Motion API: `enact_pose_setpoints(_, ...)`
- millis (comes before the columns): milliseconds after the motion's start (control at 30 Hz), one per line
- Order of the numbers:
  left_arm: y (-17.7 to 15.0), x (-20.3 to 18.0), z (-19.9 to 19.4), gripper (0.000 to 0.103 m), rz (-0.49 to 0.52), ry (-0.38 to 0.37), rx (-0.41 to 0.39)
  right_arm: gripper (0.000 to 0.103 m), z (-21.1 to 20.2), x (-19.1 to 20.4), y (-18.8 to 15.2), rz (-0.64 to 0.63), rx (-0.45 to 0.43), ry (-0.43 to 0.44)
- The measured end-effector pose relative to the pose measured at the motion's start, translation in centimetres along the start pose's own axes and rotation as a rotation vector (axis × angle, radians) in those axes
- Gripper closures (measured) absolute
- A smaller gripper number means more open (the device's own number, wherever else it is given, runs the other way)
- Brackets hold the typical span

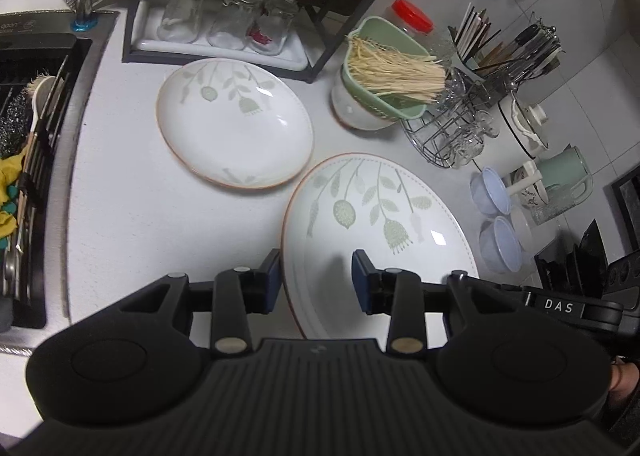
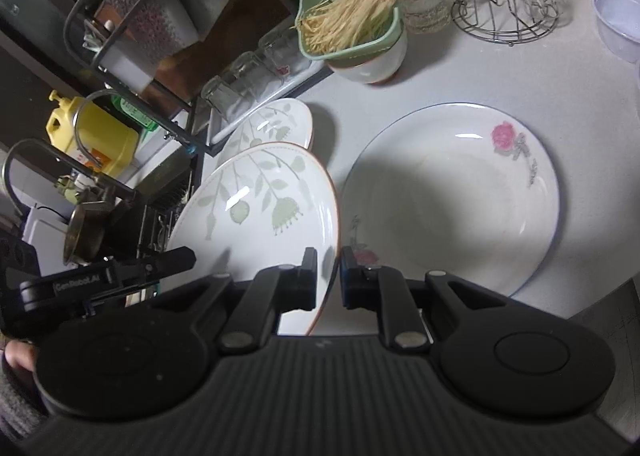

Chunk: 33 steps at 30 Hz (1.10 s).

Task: Organize plates and bowls
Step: 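Lift the leaf-pattern plate with both grippers and carry it over the rose plate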

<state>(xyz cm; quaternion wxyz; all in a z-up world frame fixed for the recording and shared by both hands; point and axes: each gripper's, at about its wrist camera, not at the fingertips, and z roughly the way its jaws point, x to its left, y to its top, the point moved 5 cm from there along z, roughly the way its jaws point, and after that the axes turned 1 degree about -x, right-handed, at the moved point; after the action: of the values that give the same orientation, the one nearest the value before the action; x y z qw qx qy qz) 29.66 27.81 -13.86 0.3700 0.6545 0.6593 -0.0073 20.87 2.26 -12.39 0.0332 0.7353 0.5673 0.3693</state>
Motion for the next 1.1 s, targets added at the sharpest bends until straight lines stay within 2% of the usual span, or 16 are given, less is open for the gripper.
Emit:
enact_pose_setpoints(200,-1.4,-3.1,0.8,0.062,-0.027,0.017,-0.018,0.089,-1.9,-2.0,1.7,-0.042,-0.001,0.029)
enact_pose_setpoints(433,-1.9,-6.1,3.7,0.062,-0.062,0.035,-0.033,0.089,-2.4,-5.1,4.1,-0.103,-0.005,0.024)
enact_pose_setpoints(600,-2.6,-6.1,6.6,0.062,-0.127,0.055,-0.023,0.089,-1.3,-7.5,4.5,-0.135,0.036,0.026)
enact_pose_setpoints(1100,-3.7,-8.1,12.6,0.062,-0.174,0.182,-0.019,0.089,3.6,-12.7,7.0,-0.290,0.166,0.019)
